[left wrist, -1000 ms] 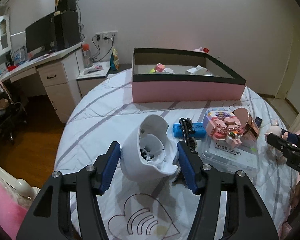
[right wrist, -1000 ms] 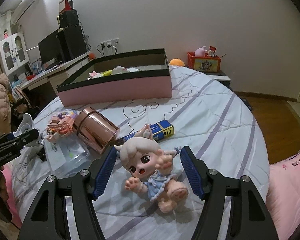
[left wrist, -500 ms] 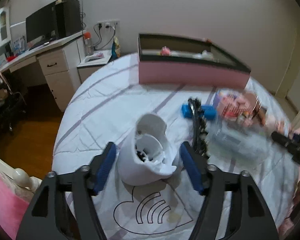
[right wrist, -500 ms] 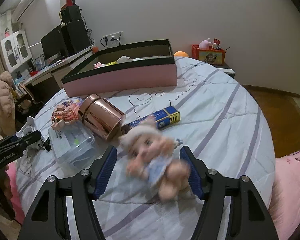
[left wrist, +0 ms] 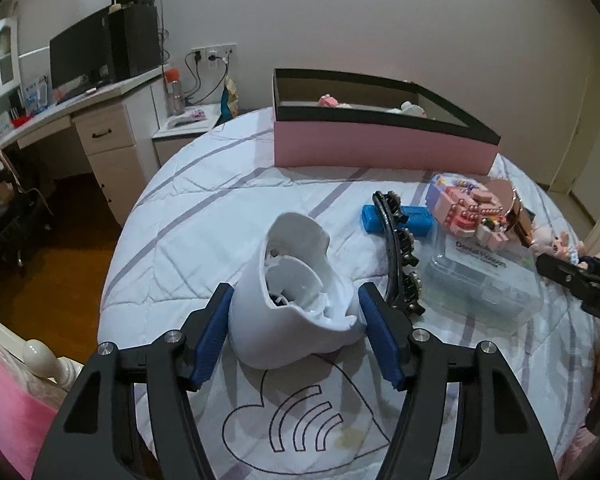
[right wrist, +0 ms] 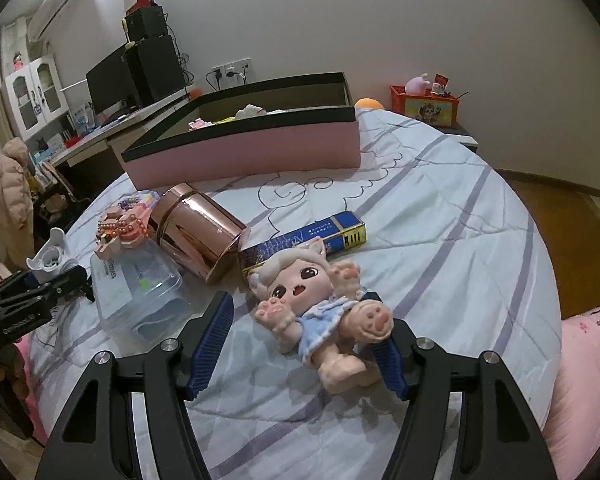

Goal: Organize rigid objects
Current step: 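Lift the white part and the doll off the bed toward the pink box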

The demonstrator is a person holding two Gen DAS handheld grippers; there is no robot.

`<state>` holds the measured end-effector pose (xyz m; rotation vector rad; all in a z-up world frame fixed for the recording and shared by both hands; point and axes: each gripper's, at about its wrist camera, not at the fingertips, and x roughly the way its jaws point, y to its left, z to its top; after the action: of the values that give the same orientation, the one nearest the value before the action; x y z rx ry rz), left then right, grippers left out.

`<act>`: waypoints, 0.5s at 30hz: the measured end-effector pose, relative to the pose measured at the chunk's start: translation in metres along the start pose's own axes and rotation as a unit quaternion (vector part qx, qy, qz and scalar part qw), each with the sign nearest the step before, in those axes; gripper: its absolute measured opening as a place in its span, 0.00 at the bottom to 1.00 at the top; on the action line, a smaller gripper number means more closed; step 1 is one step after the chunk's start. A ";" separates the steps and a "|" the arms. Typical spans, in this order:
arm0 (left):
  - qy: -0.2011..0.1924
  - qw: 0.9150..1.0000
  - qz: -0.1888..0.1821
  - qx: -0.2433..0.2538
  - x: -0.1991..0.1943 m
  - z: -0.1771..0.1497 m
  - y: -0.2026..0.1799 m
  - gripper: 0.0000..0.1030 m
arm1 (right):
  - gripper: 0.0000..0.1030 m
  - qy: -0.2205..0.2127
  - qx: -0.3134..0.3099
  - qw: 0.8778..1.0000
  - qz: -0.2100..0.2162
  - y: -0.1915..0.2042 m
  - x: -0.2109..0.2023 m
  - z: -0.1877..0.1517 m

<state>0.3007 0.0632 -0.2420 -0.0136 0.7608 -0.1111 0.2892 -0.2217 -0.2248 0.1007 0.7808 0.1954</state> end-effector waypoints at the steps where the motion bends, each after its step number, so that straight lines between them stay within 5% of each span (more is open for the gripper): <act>1: -0.002 1.000 -0.002 -0.002 -0.003 0.000 0.001 0.63 | 0.62 0.001 -0.002 1.000 0.001 0.000 0.001 0.001; 3: -0.009 1.000 -0.008 -0.004 -0.009 0.002 0.001 0.63 | 0.52 0.003 -0.010 1.000 -0.014 0.000 0.002 0.002; 15: -0.035 0.999 -0.033 -0.005 -0.037 0.009 -0.006 0.63 | 0.42 -0.028 -0.004 0.999 -0.016 0.002 -0.016 -0.002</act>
<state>0.2797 0.0608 -0.2095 -0.0521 0.6911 -0.1698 0.2764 -0.2233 -0.2145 0.0860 0.7263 0.1635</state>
